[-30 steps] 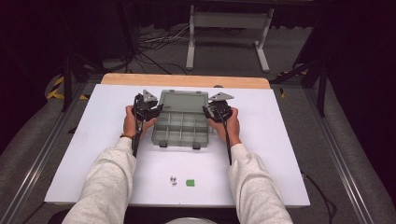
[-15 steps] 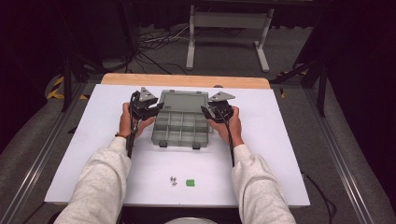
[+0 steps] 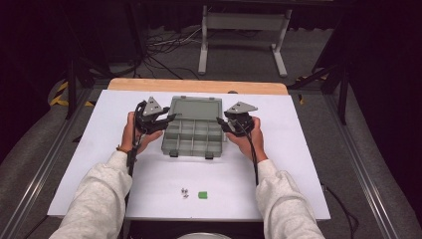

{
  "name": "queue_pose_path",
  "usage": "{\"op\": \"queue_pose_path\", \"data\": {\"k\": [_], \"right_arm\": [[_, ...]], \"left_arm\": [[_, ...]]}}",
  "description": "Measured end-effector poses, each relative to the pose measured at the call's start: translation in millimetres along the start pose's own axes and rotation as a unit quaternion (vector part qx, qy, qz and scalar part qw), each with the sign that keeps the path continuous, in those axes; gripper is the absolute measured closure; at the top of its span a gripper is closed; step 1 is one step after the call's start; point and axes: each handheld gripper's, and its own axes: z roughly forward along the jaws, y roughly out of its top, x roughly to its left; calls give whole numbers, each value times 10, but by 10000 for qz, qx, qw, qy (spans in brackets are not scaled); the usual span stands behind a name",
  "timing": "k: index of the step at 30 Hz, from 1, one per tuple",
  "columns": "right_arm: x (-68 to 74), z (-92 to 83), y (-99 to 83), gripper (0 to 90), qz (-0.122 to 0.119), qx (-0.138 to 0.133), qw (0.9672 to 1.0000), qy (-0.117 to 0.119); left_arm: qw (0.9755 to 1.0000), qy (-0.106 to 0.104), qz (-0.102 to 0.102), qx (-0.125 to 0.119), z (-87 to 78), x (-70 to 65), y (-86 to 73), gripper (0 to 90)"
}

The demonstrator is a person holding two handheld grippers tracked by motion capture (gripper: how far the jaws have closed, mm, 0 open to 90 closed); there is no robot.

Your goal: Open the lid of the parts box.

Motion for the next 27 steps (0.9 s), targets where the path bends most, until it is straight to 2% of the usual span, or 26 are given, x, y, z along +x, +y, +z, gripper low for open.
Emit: {"op": "queue_pose_path", "data": {"k": [6,12,13,14,17,19,23,27], "right_arm": [[34,-98,-14,593,-56,-122,9999,78],[129,-205,-20,576,-254,-202,9994,154],[129,-205,-20,576,-254,-202,9994,154],[145,-224,-22,573,-288,-217,9992,173],[173,-258,-24,557,-279,-273,9989,249],[188,-274,-25,550,-336,-286,9987,236],[222,-303,-35,514,-397,-294,9984,267],[242,-338,-43,462,-402,-362,9981,288]], "left_arm": [[9998,-57,161,-90,-97,-70,-10,609],[9994,-121,272,-161,-190,-124,-22,598],[9991,-106,381,-176,-216,-135,-26,598],[9990,-157,357,-194,-233,-153,-33,596],[9983,-149,508,-224,-295,-191,-46,586],[9982,-226,515,-220,-308,-201,-47,575],[9973,-253,628,-296,-371,-255,-59,564],[9963,-289,766,-268,-417,-304,-94,539]]}}
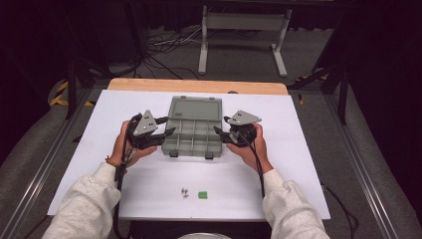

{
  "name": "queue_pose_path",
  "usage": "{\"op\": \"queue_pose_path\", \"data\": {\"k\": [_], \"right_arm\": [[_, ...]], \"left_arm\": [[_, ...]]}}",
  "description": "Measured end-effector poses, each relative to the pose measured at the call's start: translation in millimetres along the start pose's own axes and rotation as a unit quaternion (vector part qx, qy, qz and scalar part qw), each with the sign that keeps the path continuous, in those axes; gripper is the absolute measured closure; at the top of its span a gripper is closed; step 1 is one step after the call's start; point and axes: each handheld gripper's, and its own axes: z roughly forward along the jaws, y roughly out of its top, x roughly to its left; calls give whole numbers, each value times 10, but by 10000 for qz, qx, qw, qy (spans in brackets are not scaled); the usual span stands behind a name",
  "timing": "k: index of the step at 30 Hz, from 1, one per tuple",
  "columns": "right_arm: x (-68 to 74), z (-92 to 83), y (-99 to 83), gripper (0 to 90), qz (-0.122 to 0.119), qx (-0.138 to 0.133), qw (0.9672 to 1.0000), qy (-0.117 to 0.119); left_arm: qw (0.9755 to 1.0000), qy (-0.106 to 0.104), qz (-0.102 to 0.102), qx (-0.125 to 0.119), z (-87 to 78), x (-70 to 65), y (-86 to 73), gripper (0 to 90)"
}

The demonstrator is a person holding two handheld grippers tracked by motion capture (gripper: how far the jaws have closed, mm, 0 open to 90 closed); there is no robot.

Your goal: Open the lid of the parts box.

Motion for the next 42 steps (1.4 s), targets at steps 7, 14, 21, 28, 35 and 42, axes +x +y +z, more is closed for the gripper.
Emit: {"op": "queue_pose_path", "data": {"k": [7,14,21,28,35,42], "right_arm": [[36,-50,-2,397,-73,-39,10000,2],[80,-128,-5,287,-171,-131,9998,-7],[117,-200,-15,173,-187,-215,9996,-37],[167,-259,-44,141,-333,-186,9992,-69],[209,-317,-97,129,-459,-115,9989,-22],[228,-412,-120,102,-426,-221,9988,-4]], "left_arm": [[9999,-86,47,-43,-51,-49,-40,489],[9997,-150,180,-112,-76,-136,-67,396],[9993,-197,266,-158,-93,-210,-85,302],[9985,-351,325,-283,-142,-310,-111,197],[9985,-360,262,-327,-184,-364,-144,82],[9984,-372,246,-355,-239,-404,-200,57]]}}
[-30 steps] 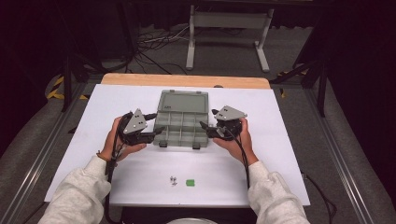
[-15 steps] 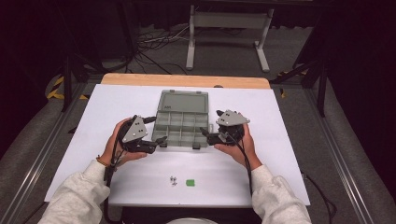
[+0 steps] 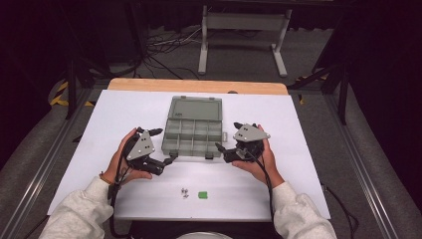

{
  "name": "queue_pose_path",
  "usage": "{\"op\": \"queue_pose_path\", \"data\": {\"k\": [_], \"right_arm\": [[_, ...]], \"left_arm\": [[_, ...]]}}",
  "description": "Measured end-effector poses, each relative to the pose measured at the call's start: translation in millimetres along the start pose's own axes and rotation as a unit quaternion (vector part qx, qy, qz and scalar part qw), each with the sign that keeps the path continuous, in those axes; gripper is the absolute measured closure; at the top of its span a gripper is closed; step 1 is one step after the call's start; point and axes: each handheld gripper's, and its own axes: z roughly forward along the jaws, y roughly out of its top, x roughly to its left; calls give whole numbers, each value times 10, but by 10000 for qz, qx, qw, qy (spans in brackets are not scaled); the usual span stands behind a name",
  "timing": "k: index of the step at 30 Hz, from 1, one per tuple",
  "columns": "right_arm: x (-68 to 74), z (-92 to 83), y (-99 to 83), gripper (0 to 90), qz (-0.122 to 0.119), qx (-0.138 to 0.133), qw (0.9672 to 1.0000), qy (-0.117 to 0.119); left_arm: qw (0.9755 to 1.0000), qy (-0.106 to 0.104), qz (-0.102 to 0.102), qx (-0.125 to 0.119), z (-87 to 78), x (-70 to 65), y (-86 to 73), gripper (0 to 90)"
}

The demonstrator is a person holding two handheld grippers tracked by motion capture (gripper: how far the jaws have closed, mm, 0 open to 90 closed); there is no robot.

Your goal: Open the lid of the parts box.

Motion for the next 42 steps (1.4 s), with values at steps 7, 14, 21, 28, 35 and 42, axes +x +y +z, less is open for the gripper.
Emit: {"op": "queue_pose_path", "data": {"k": [7,14,21,28,35,42], "right_arm": [[56,-62,-42,101,-165,0,9999,-28],[115,-160,-104,105,-238,-46,9997,7],[145,-258,-162,104,-191,-88,9998,29],[196,-348,-229,107,-252,-93,9996,26],[228,-413,-328,108,-280,12,9996,34],[269,-496,-444,113,-289,158,9994,43]], "left_arm": [[10000,-40,58,51,-50,-41,-37,60],[9998,-99,71,136,-96,-61,-94,63],[9997,-214,18,144,-147,-127,-140,67],[9990,-372,-35,224,-170,-200,-211,70],[9975,-578,-94,401,-135,-289,-291,70],[9935,-924,-35,667,-75,-419,-335,70]]}}
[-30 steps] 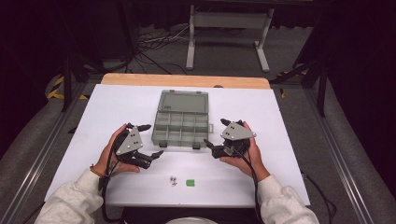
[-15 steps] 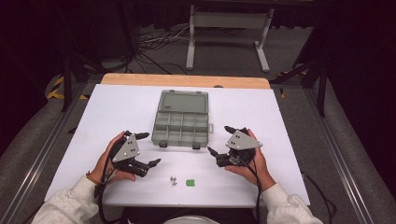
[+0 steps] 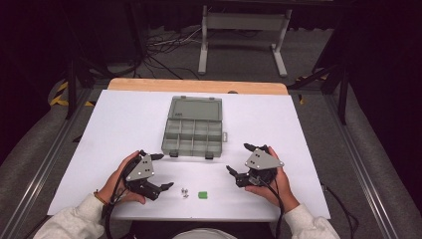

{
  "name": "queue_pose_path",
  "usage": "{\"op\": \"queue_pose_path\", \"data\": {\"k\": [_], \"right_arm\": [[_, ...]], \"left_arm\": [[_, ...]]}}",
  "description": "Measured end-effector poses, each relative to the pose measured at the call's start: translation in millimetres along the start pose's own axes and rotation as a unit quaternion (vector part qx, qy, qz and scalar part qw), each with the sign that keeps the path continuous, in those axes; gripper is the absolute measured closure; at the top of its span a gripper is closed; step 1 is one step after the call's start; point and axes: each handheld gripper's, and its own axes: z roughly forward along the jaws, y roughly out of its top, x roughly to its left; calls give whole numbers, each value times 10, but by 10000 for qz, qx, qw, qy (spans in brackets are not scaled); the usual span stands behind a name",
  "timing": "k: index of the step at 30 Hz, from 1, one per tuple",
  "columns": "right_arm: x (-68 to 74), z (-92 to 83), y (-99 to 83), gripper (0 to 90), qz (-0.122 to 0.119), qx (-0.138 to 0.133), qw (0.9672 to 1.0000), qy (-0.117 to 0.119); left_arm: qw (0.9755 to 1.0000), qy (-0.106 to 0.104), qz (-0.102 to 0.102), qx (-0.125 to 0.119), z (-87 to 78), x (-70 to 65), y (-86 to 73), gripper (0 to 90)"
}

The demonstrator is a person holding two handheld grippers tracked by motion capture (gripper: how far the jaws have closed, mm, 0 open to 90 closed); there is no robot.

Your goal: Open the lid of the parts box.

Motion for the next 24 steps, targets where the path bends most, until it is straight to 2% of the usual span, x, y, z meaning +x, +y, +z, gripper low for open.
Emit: {"op": "queue_pose_path", "data": {"k": [7,8,10,13,20,24], "right_arm": [[28,-73,-97,120,54,87,9999,-108],[32,-80,-110,120,74,102,9999,-94],[41,-81,-139,120,61,167,9998,-64],[51,-67,-167,120,74,239,9997,-13],[76,-28,-172,124,28,329,9995,32],[79,-18,-179,126,50,340,9994,60]], "left_arm": [[9992,-395,-52,104,76,-102,13,103],[9992,-395,-52,104,76,-102,13,121],[9979,-617,-29,209,133,-130,21,156],[9966,-771,-17,277,204,-143,46,206],[9938,-1017,13,452,325,-134,80,354],[9909,-1218,67,569,380,-125,88,429]]}}
